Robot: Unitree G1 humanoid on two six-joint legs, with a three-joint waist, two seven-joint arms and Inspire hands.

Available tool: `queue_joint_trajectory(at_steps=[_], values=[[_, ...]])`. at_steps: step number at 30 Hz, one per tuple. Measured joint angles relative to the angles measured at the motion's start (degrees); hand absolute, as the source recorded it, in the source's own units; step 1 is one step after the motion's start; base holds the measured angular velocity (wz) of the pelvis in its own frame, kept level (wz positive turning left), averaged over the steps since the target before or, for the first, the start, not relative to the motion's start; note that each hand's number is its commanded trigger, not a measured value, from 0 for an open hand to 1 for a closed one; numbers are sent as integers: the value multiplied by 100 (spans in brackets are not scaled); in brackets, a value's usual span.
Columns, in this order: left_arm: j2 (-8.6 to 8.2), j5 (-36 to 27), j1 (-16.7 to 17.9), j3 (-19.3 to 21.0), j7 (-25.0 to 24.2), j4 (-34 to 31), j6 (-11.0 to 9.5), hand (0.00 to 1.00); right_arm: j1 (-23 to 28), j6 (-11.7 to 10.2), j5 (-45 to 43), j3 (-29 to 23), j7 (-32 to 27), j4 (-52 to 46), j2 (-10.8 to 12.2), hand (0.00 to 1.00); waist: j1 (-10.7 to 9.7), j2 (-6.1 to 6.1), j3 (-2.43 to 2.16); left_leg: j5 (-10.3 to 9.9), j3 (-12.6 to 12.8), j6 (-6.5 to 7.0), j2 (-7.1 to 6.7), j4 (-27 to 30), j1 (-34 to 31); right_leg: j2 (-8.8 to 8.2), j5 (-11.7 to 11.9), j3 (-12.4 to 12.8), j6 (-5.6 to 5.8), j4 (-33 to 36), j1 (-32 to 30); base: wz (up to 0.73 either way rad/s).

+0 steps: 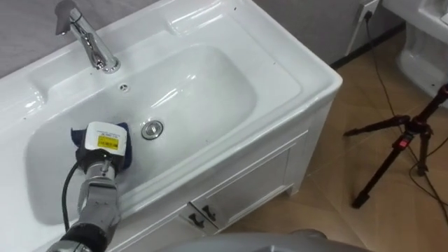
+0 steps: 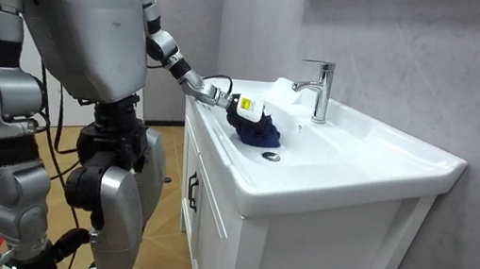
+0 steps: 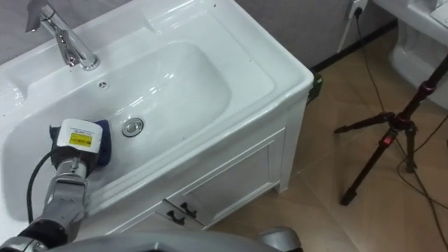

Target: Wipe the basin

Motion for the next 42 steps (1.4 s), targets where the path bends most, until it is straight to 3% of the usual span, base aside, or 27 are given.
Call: queue_joint_trajectory(at_steps=[5, 11, 21, 28, 34, 42], values=[[143, 282, 96, 7, 32, 1, 73, 100, 3, -27, 18, -33, -110, 16, -21, 0, 78, -2, 0, 9, -119, -15, 1, 17, -4, -13, -14, -125, -32, -76, 72, 10], [164, 394, 104, 37, 182, -5, 97, 100, 2, -25, 0, -46, -256, 18, -59, 0, 224, 20, -14, 38, -377, -55, 3, 19, -49, -14, -15, -300, -67, -145, 118, 10], [170, 395, 178, 36, 301, 4, 93, 100, 15, -218, -48, -46, -297, 162, -99, 0, 353, 67, -4, 59, -637, -90, 56, -18, 91, -1, -7, -917, -86, -141, 298, 3], [169, 358, 228, 39, 285, -3, 69, 100, 74, -410, 37, -57, -323, 265, -108, 0, 330, 85, 1, 59, -659, -91, 52, -14, 153, -6, -7, -955, -86, -146, 359, -1], [128, -393, 229, 264, 460, 8, -144, 100, 88, -444, 268, -51, -397, 380, -112, 0, 309, 97, 4, 58, -640, -91, 39, 13, 202, -7, -45, -912, -142, -149, 358, -2], [-188, -1672, 258, 1123, 719, 5, -430, 100, 255, -419, 781, -43, -427, 362, -106, 0, 213, 92, 4, 72, -615, -111, 29, 10, 332, -63, -144, -897, -144, -10, 405, 0]])
